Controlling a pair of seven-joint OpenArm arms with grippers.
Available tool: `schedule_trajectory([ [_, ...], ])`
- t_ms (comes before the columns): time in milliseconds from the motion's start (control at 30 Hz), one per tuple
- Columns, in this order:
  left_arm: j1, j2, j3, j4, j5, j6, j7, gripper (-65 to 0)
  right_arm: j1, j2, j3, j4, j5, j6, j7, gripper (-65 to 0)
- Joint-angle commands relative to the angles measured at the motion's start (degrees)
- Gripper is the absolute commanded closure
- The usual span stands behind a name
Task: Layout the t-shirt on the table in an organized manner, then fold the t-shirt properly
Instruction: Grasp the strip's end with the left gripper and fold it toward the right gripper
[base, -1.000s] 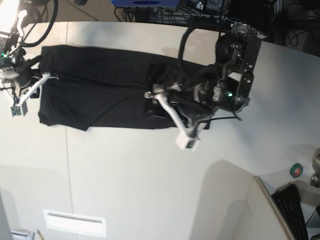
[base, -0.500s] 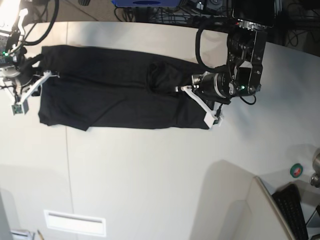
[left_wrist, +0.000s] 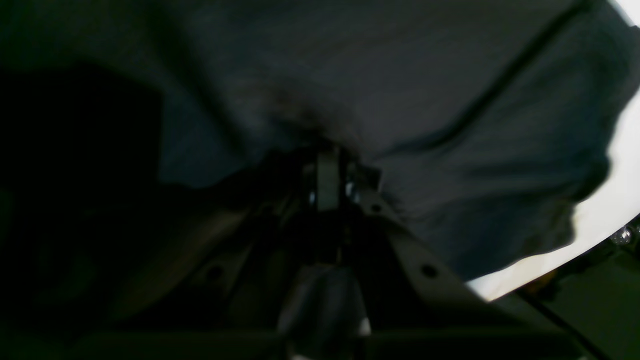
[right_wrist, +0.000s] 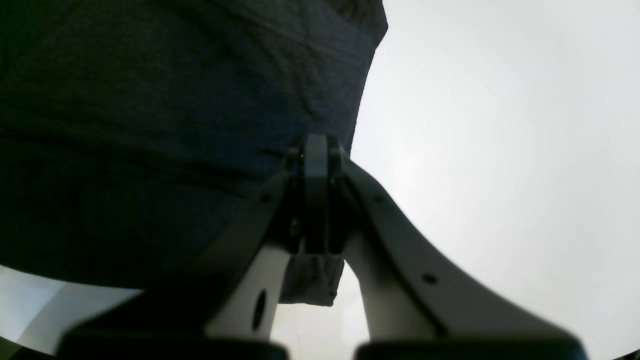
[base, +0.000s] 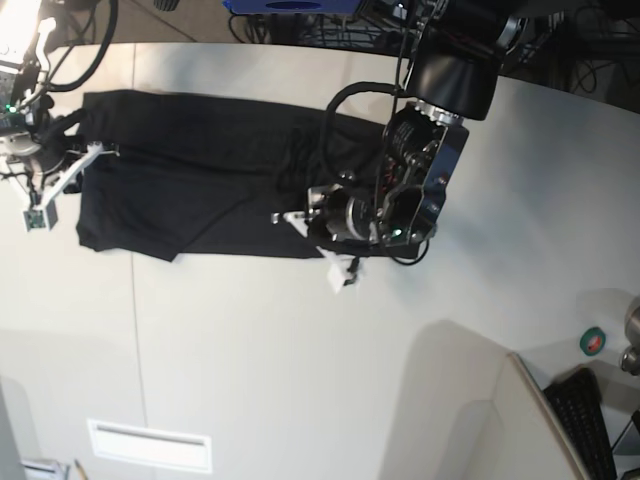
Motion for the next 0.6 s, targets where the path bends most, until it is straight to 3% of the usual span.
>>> schedule_trajectory([
  [0,-2.22,1.86,0.60,1.19,-1.12,-0.57,-0.86,0.0,0.24,0.64,0.41,0.92,0.41,0.02,1.07,0.0],
  [100,-4.16,4.23,0.87,1.19,-1.03,-0.57,-1.03,0.0,0.24,0.64,0.41,0.92,0.41,0.02,1.07,0.0],
  [233,-4.33,3.97,0.69,3.57,-1.12,-0.57,-2.79,0.0,0.24,0.64,0.41,0.92,0.41,0.02,1.07,0.0],
  [333,-0.90,-1.66,0.60,9.02,-1.12,-0.57,-2.88,0.0,0.06,0.46,0.49,1.27,0.68,0.02,1.16,0.0],
  [400,2.88,-7.55,-0.19,12.97,-1.03,-0.57,-3.23,0.0,0.06,0.46,0.67,1.27,2.44,0.10,1.16,0.0],
  [500,9.65,-14.49,-6.78,15.87,-1.03,-0.84,-7.45,0.0,0.15,0.46,4.71,0.57,12.99,1.69,1.07,0.0],
  [533,12.28,-16.60,-9.68,15.96,-1.12,-0.92,-10.17,0.0,0.15,0.72,6.74,-0.48,17.47,3.36,0.55,-7.1],
  [567,14.48,-18.53,-12.23,15.70,-1.03,-1.28,-12.99,0.0,0.42,1.08,8.32,-1.98,21.25,5.03,-0.25,-19.1],
])
